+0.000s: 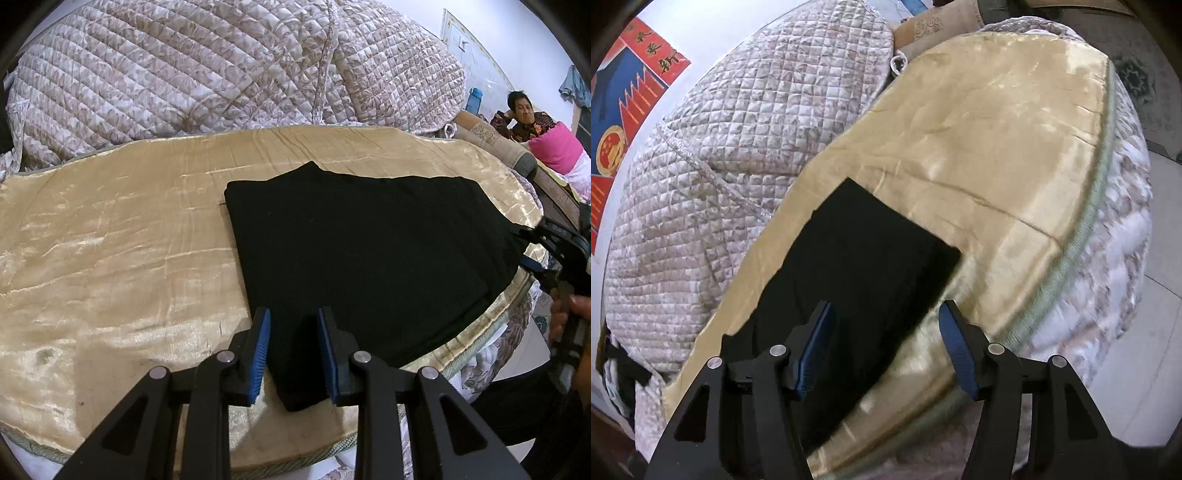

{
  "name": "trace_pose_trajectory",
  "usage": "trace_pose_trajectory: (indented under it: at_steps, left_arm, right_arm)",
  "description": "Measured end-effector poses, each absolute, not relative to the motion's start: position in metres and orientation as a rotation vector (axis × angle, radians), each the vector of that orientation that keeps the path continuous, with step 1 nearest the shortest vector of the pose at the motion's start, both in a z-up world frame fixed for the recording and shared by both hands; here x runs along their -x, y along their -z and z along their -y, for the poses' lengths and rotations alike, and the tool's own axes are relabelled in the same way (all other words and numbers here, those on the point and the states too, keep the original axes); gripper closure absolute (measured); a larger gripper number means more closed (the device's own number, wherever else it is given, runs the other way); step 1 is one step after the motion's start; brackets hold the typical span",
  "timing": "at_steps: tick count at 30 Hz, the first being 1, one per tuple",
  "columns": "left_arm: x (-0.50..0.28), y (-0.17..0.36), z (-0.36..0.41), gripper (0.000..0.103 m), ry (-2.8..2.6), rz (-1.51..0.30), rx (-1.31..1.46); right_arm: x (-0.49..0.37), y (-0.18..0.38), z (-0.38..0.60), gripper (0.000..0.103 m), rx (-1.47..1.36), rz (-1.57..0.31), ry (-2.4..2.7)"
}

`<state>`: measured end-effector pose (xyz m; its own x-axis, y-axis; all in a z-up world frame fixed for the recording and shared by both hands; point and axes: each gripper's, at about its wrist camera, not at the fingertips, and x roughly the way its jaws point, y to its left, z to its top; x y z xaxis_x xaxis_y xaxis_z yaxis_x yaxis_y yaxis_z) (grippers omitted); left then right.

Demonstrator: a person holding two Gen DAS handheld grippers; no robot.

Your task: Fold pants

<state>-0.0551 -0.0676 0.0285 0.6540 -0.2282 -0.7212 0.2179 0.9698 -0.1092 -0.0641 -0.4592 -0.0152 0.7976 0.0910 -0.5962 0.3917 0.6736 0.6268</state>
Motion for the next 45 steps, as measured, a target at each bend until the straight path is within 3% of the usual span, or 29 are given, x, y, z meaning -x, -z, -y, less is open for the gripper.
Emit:
trace_pose_trajectory:
  at_steps: [7, 10, 13, 14, 16, 20, 29, 34, 45]
  left_arm:
    - [0.056, -0.027, 0.066, 0.072, 0.251, -0.823, 0.024]
    - [0.055, -0.026, 0.065, 0.071, 0.247, -0.825, 0.030]
    - [0.054, -0.026, 0.064, 0.070, 0.244, -0.827, 0.036]
    - [0.054, -0.026, 0.064, 0.070, 0.245, -0.828, 0.038]
    - [0.055, -0.027, 0.062, 0.070, 0.245, -0.829, 0.044]
    - [0.054, -0.028, 0.057, 0.070, 0.236, -0.832, 0.067]
    - [0.045, -0.037, 0.026, 0.070, 0.156, -0.808, 0.119]
    - [0.037, -0.040, -0.003, 0.070, 0.075, -0.798, 0.184]
    - [0.032, -0.041, -0.033, 0.070, 0.004, -0.802, 0.261]
  right_arm:
    - [0.055, 0.016, 0.468, 0.044, -0.872, -0.590, 0.207]
    - [0.060, 0.004, 0.467, 0.047, -0.871, -0.522, 0.176]
    - [0.045, 0.009, 0.467, 0.052, -0.855, -0.573, 0.158]
    - [0.037, 0.017, 0.469, 0.055, -0.875, -0.613, 0.158]
    - [0.033, 0.019, 0.473, 0.073, -0.886, -0.621, 0.174]
    - [0.035, 0.000, 0.467, 0.080, -0.856, -0.582, 0.137]
    - [0.029, -0.086, 0.384, 0.082, -0.603, -0.505, -0.174]
    - [0.023, -0.105, 0.316, 0.082, -0.439, -0.532, -0.336]
    - [0.026, -0.022, 0.177, 0.081, -0.114, -0.780, -0.586]
